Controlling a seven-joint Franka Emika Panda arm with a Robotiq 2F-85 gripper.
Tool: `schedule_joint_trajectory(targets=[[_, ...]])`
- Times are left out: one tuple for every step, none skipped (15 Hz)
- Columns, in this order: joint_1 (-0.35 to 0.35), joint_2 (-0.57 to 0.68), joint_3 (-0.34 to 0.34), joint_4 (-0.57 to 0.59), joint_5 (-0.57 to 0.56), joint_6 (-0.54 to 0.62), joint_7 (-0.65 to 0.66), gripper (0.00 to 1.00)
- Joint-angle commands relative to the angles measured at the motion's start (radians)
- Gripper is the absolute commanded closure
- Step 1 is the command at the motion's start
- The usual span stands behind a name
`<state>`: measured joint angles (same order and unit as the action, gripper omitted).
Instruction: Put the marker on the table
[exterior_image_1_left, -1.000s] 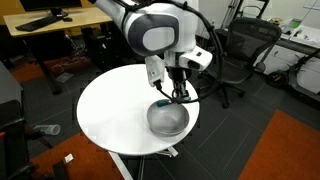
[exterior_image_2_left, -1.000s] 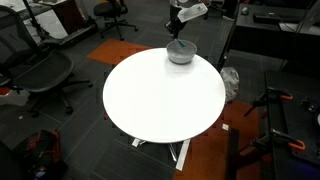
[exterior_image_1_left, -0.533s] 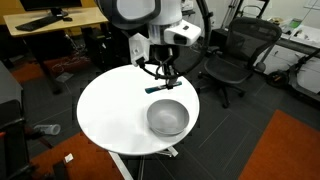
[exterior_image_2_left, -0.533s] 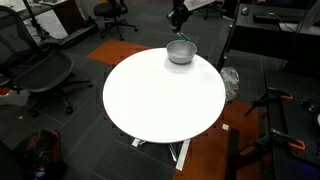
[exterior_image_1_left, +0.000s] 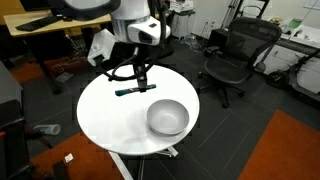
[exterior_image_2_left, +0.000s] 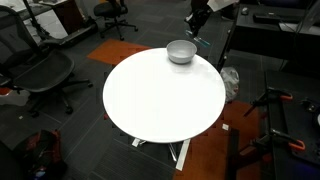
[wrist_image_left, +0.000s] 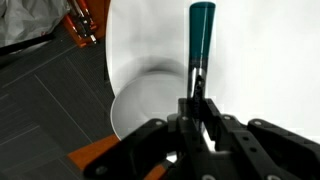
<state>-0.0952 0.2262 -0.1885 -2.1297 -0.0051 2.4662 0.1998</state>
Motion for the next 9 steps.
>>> schedule_joint_trajectory(targets=[[0.001, -0.108, 0.001, -0.146, -0.033, 0.027, 0.031, 0.95], [0.001, -0.117, 0.003, -0.170, -0.038, 0.031, 0.036, 0.95], [0.003, -0.124, 0.002, -0.196, -0.056, 0.040, 0.050, 0.95], [0.003, -0.128, 0.003, -0.217, -0.067, 0.043, 0.055, 0.95], [0.004, -0.126, 0.003, -0.234, -0.083, 0.055, 0.066, 0.95], [0.007, -0.120, 0.002, -0.248, -0.103, 0.073, 0.087, 0.95], [0.007, -0.109, 0.003, -0.258, -0.115, 0.096, 0.098, 0.95], [0.009, -0.103, 0.003, -0.271, -0.130, 0.121, 0.110, 0.95], [0.012, -0.091, 0.004, -0.282, -0.139, 0.153, 0.121, 0.95]])
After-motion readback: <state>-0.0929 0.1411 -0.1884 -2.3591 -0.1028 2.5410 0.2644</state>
